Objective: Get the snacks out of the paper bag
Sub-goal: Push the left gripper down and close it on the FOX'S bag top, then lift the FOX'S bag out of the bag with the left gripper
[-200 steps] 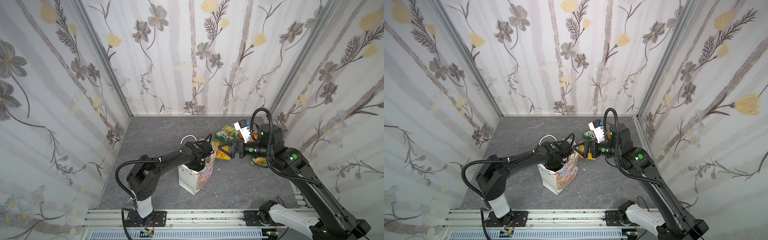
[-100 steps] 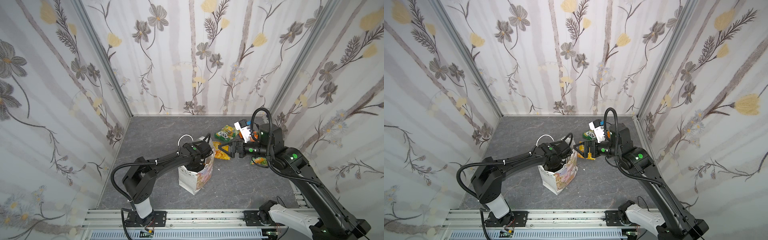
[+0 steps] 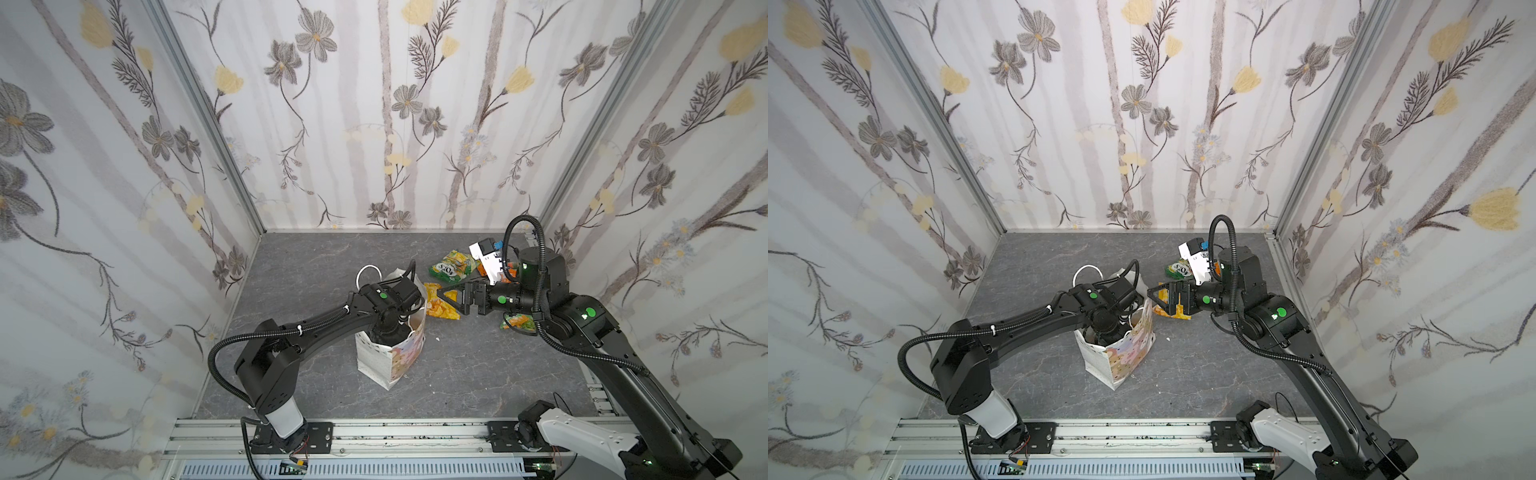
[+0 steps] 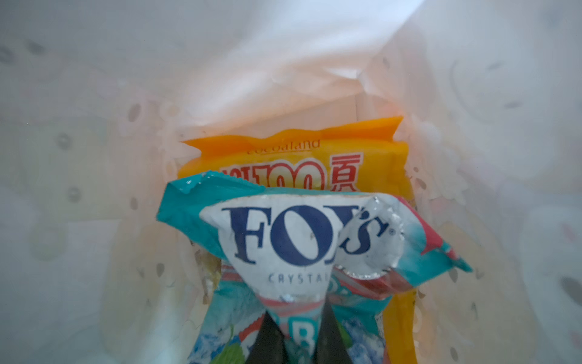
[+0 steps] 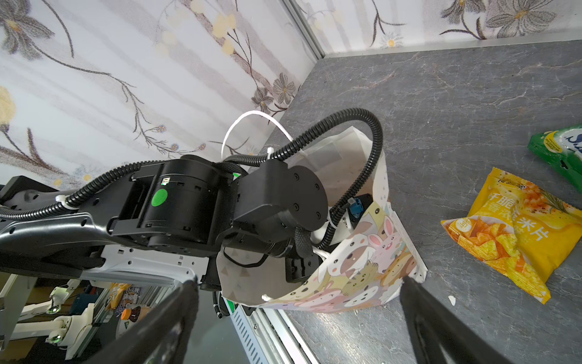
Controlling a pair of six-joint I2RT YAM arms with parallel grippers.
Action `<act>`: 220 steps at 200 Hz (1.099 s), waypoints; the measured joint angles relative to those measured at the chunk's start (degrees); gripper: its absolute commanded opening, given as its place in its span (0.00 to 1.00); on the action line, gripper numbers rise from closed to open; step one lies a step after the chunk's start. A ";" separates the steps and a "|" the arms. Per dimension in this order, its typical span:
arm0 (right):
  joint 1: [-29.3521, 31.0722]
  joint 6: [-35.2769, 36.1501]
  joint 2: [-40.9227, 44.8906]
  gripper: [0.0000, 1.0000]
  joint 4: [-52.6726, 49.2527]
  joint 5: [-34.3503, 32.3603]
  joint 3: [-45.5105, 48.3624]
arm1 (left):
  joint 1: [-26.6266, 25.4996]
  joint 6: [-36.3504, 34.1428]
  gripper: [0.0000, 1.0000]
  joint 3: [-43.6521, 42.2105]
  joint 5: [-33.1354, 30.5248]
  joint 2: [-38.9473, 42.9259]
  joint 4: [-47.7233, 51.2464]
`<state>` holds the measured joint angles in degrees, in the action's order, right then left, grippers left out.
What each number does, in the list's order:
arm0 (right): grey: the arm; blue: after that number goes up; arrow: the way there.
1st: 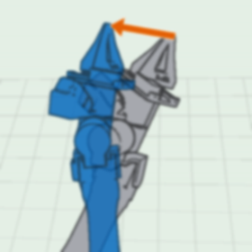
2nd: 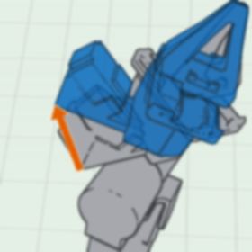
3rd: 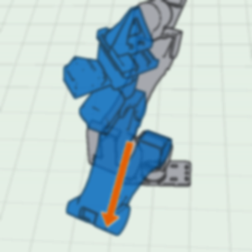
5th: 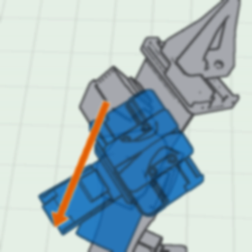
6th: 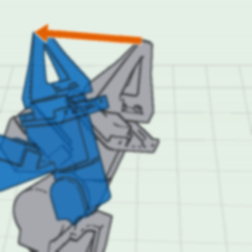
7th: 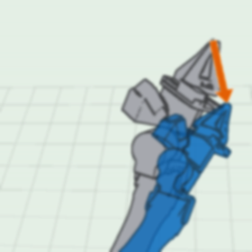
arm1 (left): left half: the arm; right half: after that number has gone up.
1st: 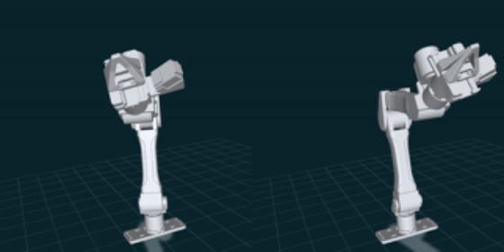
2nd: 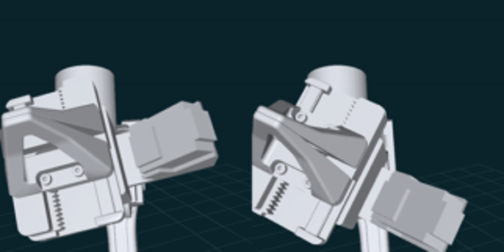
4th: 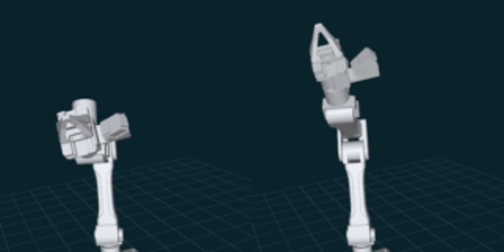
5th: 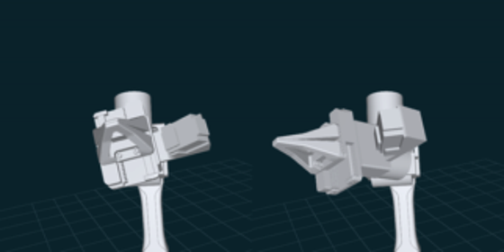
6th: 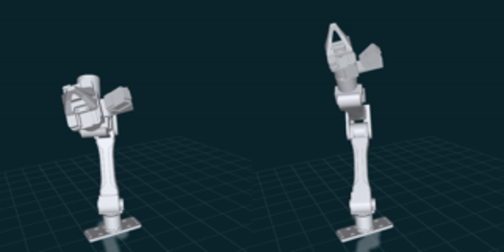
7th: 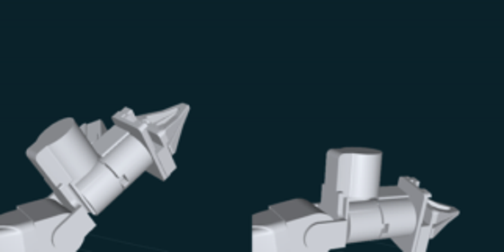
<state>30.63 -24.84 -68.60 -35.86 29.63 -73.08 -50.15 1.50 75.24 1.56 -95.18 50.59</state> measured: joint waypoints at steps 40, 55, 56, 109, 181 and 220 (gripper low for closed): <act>0.00 0.00 0.04 0.99 -0.11 -0.02 -0.33 | 0.00 0.04 0.00 0.87 -0.96 1.60 -0.02; 0.00 0.00 0.07 0.99 -0.11 -0.02 -0.37 | 0.00 0.17 0.00 1.05 -1.44 2.19 -0.11; 0.00 0.00 0.07 0.99 -0.11 -0.02 -0.37 | 0.00 0.20 0.00 1.07 -1.51 2.25 -0.13; 0.00 0.00 0.17 0.99 -0.11 -0.04 -0.42 | 0.11 0.70 0.00 1.81 -3.30 4.68 -0.22; 0.00 -0.02 0.17 0.99 -0.11 -0.04 -0.44 | 0.96 2.62 0.00 2.64 -5.77 9.38 -0.42; 0.00 -0.15 0.44 0.99 -0.11 -0.07 -0.44 | 1.36 3.28 0.00 2.91 -6.34 12.94 -1.51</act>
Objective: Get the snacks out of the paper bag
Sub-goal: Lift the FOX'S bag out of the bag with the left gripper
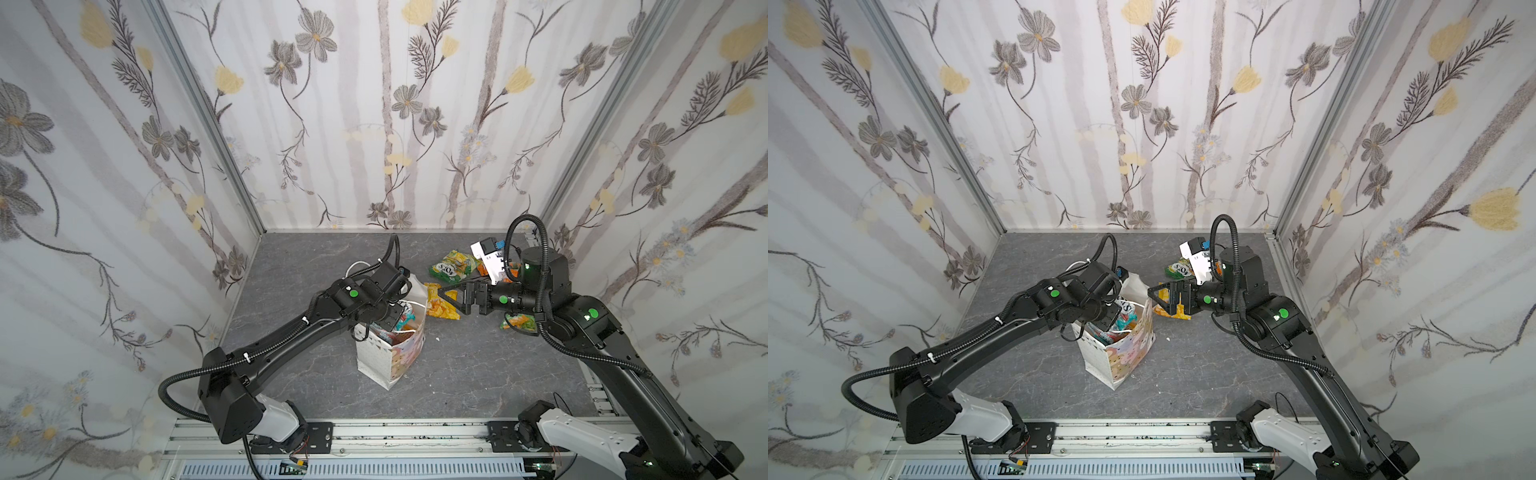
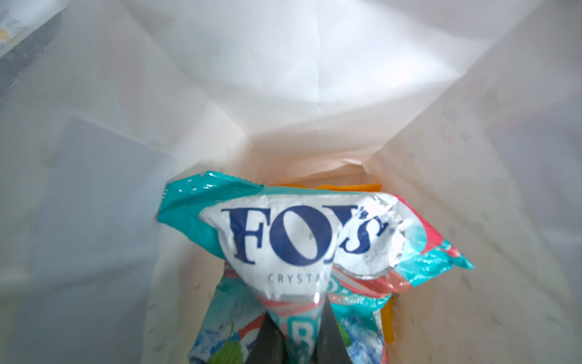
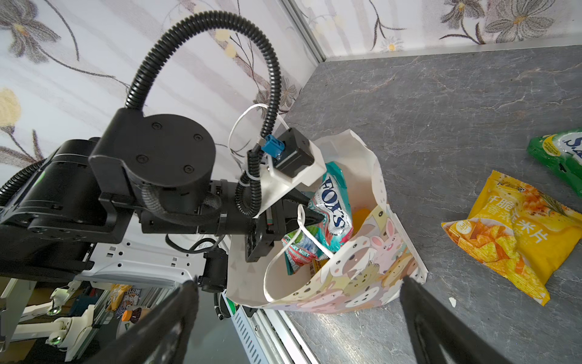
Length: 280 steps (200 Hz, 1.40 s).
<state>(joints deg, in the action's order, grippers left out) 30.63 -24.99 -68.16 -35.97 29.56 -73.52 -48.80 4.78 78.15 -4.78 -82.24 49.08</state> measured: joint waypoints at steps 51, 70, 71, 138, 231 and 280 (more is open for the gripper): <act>0.00 0.00 0.22 0.99 0.00 -0.02 0.00 | 0.79 1.36 0.00 -0.09 -0.13 3.15 -2.08; 0.00 -0.02 0.24 0.99 0.00 -0.11 0.00 | 1.05 1.70 0.00 -0.20 -0.13 3.87 -2.36; 0.00 -0.02 0.24 0.99 0.00 -0.11 0.00 | 1.05 1.70 0.00 -0.20 -0.13 3.89 -2.36; 0.00 -0.07 0.61 0.99 0.11 -1.57 0.00 | 1.29 2.29 0.00 2.01 -2.12 6.95 -2.51; 0.00 -2.67 1.33 0.99 4.57 -4.44 -1.62 | 1.49 2.27 0.00 6.27 -2.47 11.63 -6.16; 0.07 -4.55 -0.57 0.99 9.68 -3.43 -3.39 | 1.49 2.14 0.00 7.56 -2.69 12.79 -9.53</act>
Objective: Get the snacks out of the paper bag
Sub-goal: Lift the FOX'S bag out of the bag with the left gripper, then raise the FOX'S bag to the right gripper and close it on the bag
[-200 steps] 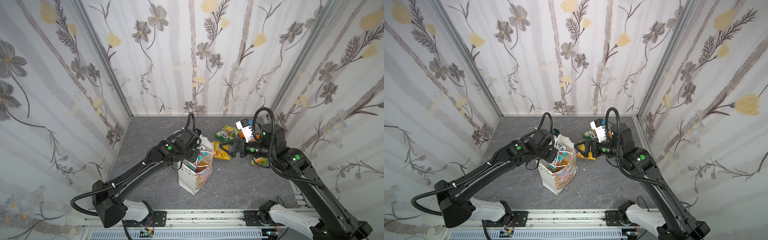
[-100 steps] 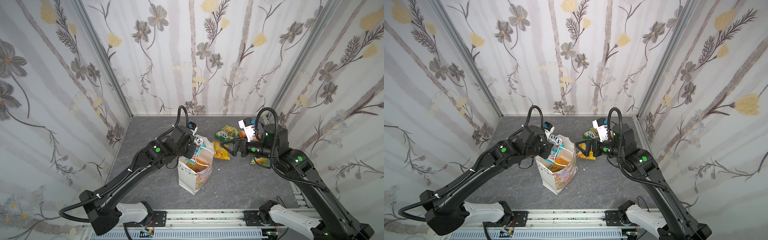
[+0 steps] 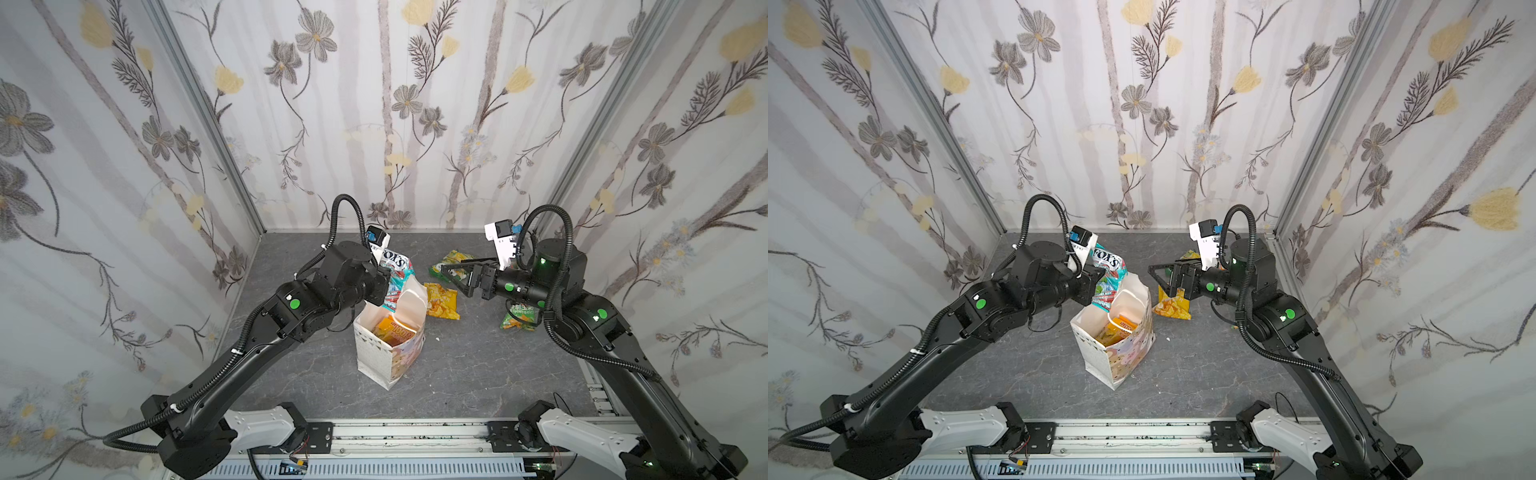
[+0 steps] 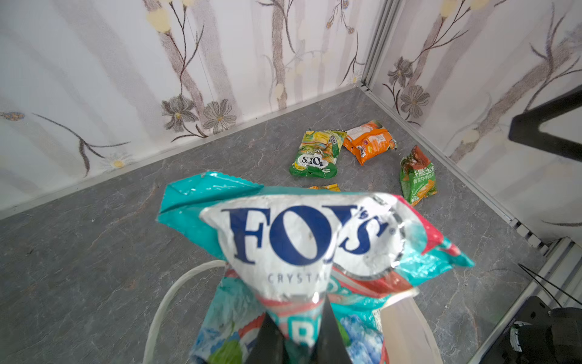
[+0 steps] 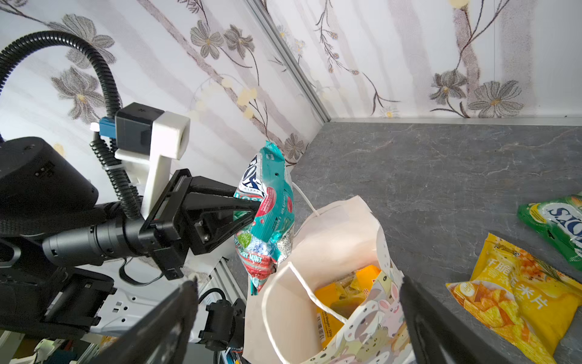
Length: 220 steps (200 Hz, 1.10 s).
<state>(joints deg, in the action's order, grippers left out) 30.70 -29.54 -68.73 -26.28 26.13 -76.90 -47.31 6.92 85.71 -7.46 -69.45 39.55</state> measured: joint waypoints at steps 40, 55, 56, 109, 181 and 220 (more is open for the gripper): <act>0.61 -1.05 -1.64 0.99 3.15 1.88 -0.76 | 0.00 -0.46 0.00 1.81 -0.26 0.31 -2.91; 1.07 -1.09 -2.08 0.99 4.22 2.03 -1.05 | 0.00 -0.46 0.00 2.82 -0.22 0.20 -3.61; 1.09 -1.09 -2.10 0.99 4.26 2.03 -1.07 | 0.00 -0.46 0.00 2.84 -0.22 0.20 -3.67; 2.97 -1.92 -5.55 0.99 8.31 2.43 -4.15 | 0.00 -0.39 0.00 5.14 0.26 -1.05 -5.68; 6.03 -2.91 -12.11 0.81 10.62 2.91 -8.92 | 0.00 0.17 0.00 6.60 2.36 -2.29 -6.99; 7.21 -3.52 -14.43 0.62 11.69 3.67 -10.01 | 0.00 0.59 0.00 6.75 3.17 -2.58 -6.97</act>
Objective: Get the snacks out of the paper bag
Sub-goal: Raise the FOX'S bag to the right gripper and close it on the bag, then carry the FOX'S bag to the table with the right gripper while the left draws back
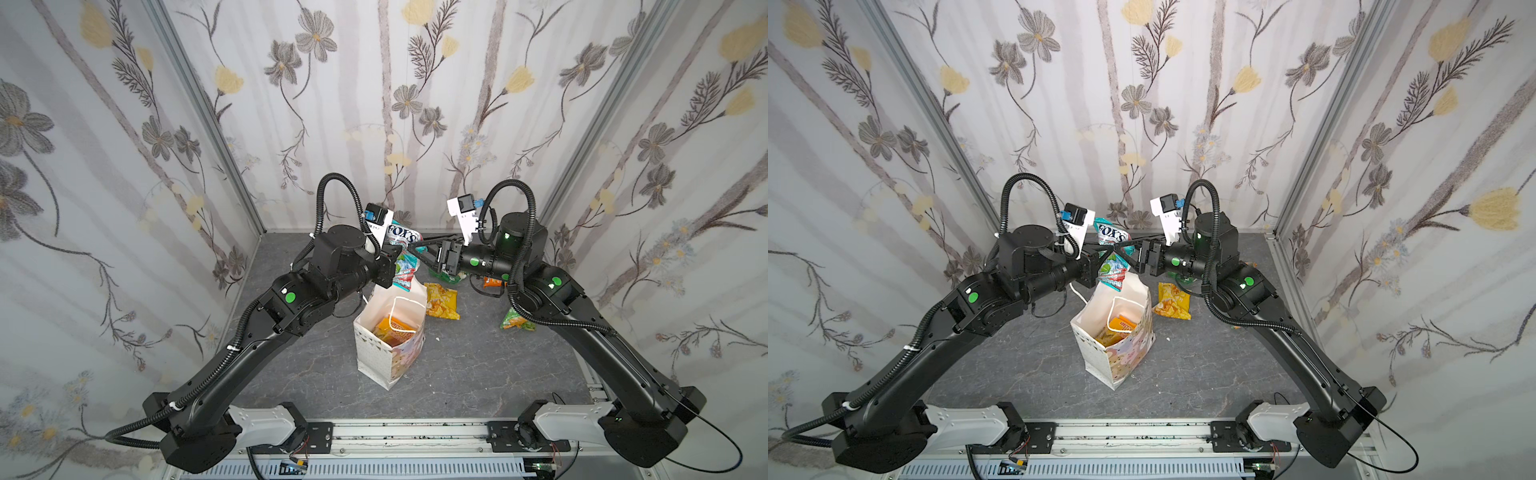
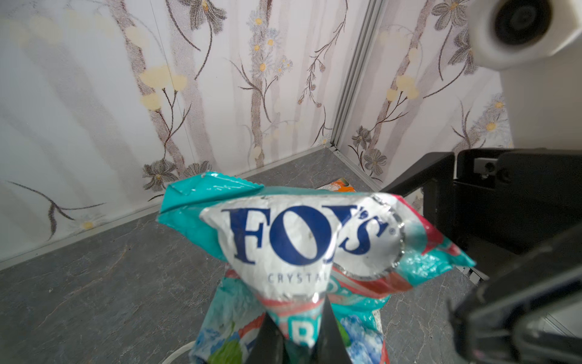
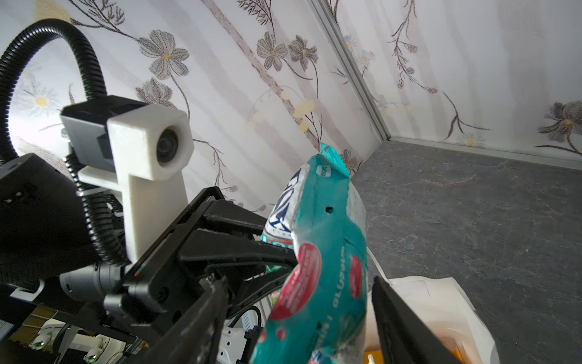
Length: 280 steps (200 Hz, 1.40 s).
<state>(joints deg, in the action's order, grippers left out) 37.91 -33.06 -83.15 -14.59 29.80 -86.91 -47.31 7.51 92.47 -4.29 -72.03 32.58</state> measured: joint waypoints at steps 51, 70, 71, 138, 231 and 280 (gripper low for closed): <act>0.11 -0.55 -0.92 0.37 0.00 -0.50 -0.81 | 0.00 0.07 0.00 0.31 0.00 0.00 0.02; 0.11 -0.55 -0.96 0.27 -0.02 -0.79 -0.81 | 0.00 0.15 0.03 0.31 -0.07 0.02 0.00; 0.11 -0.55 -0.96 0.26 -0.02 -0.79 -0.81 | 0.00 0.15 0.03 0.31 -0.07 0.02 0.00; 0.11 -0.94 -1.03 0.03 -0.07 -1.22 -1.03 | 0.04 0.17 0.37 0.31 -0.15 0.07 0.02; -3.19 -0.68 1.79 0.00 -0.61 -1.22 0.33 | 0.04 -0.50 0.67 -0.92 5.88 3.32 -2.58; -8.98 -0.55 7.37 0.00 -0.57 -1.27 5.46 | 0.00 -1.75 0.89 -1.73 8.85 3.82 -2.80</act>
<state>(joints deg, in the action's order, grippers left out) 28.93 -33.61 -75.79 -15.16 28.53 -81.45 -47.31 5.76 90.74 4.56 -68.20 29.78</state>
